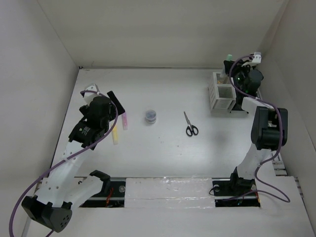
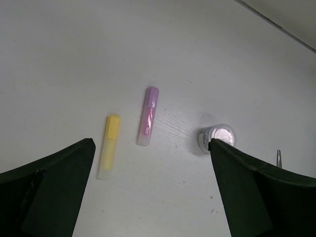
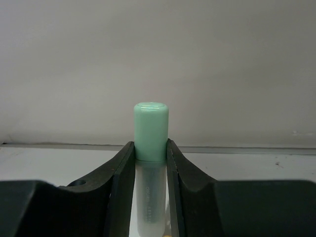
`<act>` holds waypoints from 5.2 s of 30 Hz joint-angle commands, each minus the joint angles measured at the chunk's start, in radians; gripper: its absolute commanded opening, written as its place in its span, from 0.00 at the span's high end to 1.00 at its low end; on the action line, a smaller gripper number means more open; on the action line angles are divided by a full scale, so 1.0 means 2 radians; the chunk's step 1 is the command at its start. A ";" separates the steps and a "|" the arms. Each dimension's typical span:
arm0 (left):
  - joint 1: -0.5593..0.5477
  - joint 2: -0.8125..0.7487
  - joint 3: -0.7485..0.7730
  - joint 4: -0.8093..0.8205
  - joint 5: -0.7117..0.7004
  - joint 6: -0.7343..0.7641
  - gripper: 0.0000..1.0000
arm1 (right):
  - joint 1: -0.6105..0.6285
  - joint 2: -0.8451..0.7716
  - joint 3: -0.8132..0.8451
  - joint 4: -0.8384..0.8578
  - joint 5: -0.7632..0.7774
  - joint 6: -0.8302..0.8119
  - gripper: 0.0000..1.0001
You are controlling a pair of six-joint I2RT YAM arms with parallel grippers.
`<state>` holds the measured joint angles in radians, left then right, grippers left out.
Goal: Sort the stationery into containers
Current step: Place the stationery in the storage box, then pick up the stationery from the center of the board, then place the stationery in the storage box.
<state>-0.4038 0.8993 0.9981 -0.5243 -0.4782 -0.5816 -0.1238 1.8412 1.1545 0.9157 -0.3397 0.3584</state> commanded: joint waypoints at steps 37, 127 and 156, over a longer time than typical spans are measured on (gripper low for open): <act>0.002 0.047 0.040 -0.080 -0.136 -0.101 0.00 | 0.231 -0.142 0.133 -0.379 0.170 -0.187 0.00; 0.032 -0.145 -0.025 0.021 -0.077 -0.050 0.00 | 0.116 -0.115 0.020 -0.022 -0.006 -0.041 1.00; 0.032 -0.135 -0.030 0.035 -0.042 -0.026 0.00 | -0.023 0.007 0.036 -0.075 -0.008 -0.086 1.00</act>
<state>-0.3401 0.6270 0.9424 -0.4911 -0.5716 -0.6548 -0.1642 1.8332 1.1687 0.7380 -0.3290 0.2050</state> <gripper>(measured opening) 0.997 0.317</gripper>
